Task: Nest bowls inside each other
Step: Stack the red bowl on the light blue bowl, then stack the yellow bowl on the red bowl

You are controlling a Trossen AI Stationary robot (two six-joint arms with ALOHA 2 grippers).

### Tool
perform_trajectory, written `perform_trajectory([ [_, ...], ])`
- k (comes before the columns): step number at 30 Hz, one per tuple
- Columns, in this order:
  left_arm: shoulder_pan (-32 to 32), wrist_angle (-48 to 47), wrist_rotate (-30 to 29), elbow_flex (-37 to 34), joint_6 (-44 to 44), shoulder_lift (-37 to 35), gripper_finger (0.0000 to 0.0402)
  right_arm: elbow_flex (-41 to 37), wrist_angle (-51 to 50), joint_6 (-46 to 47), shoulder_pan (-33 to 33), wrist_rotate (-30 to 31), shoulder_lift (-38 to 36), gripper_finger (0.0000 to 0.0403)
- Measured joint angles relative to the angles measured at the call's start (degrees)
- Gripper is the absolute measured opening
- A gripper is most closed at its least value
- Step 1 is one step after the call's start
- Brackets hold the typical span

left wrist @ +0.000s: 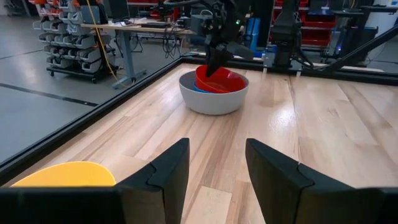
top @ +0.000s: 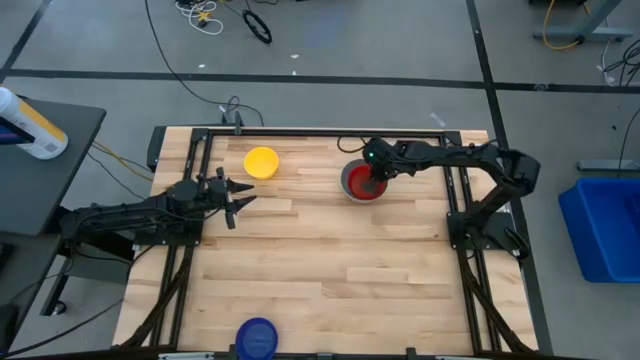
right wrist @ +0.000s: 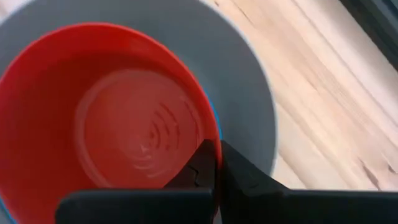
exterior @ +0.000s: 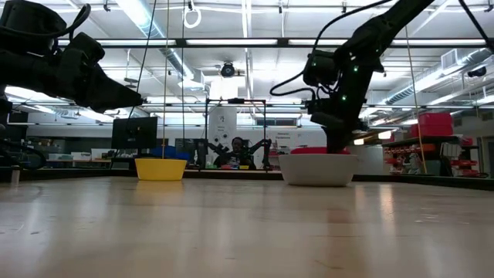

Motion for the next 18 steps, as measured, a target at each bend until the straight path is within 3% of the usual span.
perform_trajectory([
  [5, 0.01, 0.0, -0.01, 0.0, 0.04, 0.0, 0.0167, 0.01, 1.5, 1.1, 0.6, 0.95, 0.35, 0.002],
  [13, 0.0, 0.0, -0.01, 0.0, 0.07, 0.0, 0.0167, 2.28, 0.44, 1.37, 0.62, -0.4, 0.33, 0.0155],
  [18, 0.0, 0.12, -0.09, 0.0, 0.13, 0.0, 0.0167, 5.26, 0.51, 0.69, 1.35, 4.5, 0.33, 0.021],
])
